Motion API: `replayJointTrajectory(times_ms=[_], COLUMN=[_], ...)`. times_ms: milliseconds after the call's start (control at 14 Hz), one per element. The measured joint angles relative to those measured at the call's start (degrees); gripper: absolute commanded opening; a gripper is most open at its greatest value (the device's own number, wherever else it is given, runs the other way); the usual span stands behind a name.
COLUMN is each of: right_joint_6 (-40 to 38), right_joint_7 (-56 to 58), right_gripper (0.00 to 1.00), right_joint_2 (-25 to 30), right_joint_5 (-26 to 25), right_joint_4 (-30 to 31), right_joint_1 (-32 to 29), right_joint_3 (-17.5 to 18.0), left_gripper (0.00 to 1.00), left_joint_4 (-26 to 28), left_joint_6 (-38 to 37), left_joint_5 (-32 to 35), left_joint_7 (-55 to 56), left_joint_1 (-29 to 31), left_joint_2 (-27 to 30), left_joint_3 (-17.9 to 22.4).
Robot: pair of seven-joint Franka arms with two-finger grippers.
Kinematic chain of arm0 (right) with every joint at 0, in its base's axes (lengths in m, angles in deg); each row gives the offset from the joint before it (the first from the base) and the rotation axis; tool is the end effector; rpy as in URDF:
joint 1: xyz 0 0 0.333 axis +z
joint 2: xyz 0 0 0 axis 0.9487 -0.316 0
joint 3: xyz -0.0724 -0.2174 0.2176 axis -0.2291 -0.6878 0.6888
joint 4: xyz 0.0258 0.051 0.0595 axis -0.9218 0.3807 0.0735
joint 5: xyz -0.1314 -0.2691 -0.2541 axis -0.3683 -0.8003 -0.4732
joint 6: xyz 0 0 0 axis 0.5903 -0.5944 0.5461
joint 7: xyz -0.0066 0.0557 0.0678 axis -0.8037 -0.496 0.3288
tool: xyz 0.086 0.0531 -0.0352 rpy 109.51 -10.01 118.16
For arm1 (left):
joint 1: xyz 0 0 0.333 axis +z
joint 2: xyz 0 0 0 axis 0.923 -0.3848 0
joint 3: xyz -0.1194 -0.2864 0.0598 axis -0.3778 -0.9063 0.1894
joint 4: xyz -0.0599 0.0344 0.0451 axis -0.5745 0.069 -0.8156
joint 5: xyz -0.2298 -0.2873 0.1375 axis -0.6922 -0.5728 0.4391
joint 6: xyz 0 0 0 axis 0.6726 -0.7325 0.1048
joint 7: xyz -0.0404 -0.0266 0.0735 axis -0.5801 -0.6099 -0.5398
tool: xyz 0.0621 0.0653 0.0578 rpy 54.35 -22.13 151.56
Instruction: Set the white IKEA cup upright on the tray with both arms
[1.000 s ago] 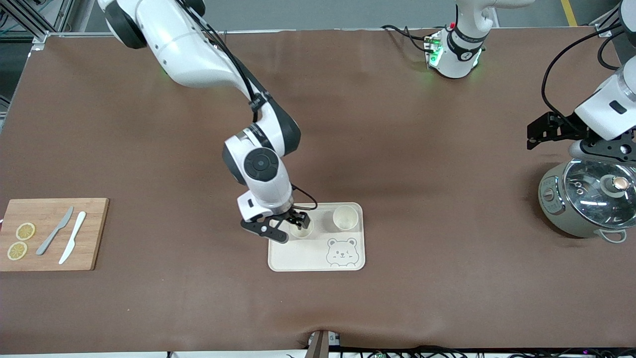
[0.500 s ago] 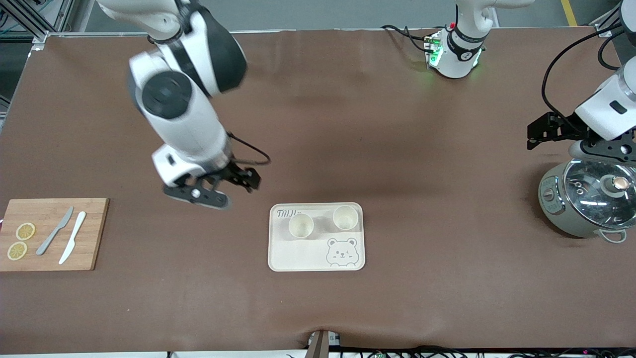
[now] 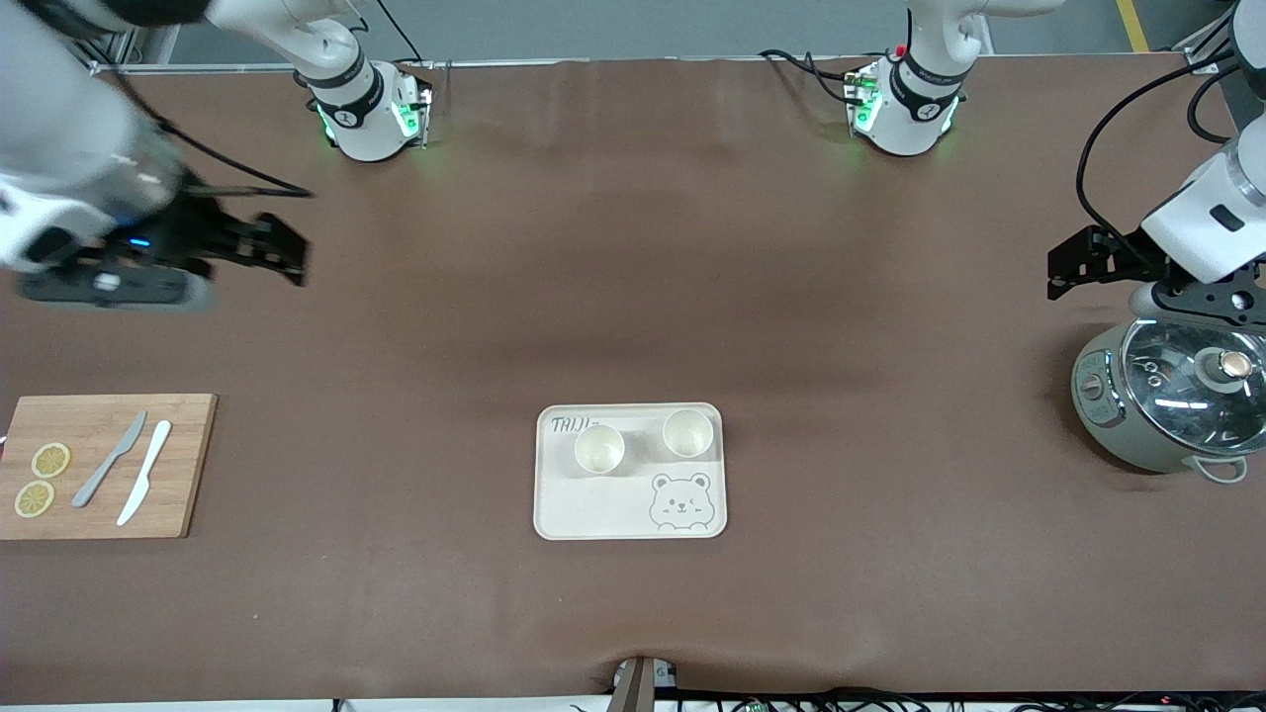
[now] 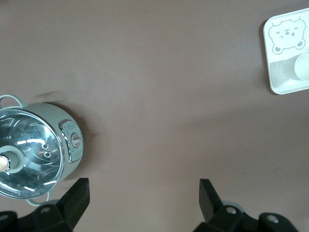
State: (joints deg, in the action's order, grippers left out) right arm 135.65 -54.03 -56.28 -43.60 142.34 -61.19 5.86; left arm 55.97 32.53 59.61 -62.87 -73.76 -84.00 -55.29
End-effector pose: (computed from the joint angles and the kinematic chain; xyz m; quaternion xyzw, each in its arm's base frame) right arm 0.5741 0.1045 0.6672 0.9998 0.0032 -0.0163 0.0073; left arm 0.5811 -0.0545 0.6092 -0.9943 0.1059 -0.0040 0.0104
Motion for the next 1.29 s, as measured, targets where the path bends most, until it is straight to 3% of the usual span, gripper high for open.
replayJointTrajectory(times_ms=[214, 643, 857, 1286], right_joint_6=[1.3, 11.7, 12.2, 12.3], right_joint_7=[6.2, 9.8, 12.7, 12.7], right_gripper=[1.00, 1.00, 1.00, 1.00], right_joint_2=[4.0, 13.6, 14.6, 14.6], right_joint_5=[0.3, 0.3, 0.4, 0.3], right_joint_4=[5.1, 22.5, 23.4, 22.3], right_joint_1=[-6.2, -9.2, -12.5, -12.9], right_joint_3=[-0.1, 0.0, 0.0, 0.1], left_gripper=[1.00, 1.00, 1.00, 1.00], left_joint_4=[0.0, 0.0, 0.0, 0.0], left_joint_6=[0.0, 0.0, 0.0, 0.0], left_joint_5=[0.0, 0.0, 0.0, 0.0], left_joint_7=[0.0, 0.0, 0.0, 0.0], left_joint_1=[0.0, 0.0, 0.0, 0.0], left_joint_2=[0.0, 0.0, 0.0, 0.0], left_joint_3=[0.0, 0.0, 0.0, 0.0])
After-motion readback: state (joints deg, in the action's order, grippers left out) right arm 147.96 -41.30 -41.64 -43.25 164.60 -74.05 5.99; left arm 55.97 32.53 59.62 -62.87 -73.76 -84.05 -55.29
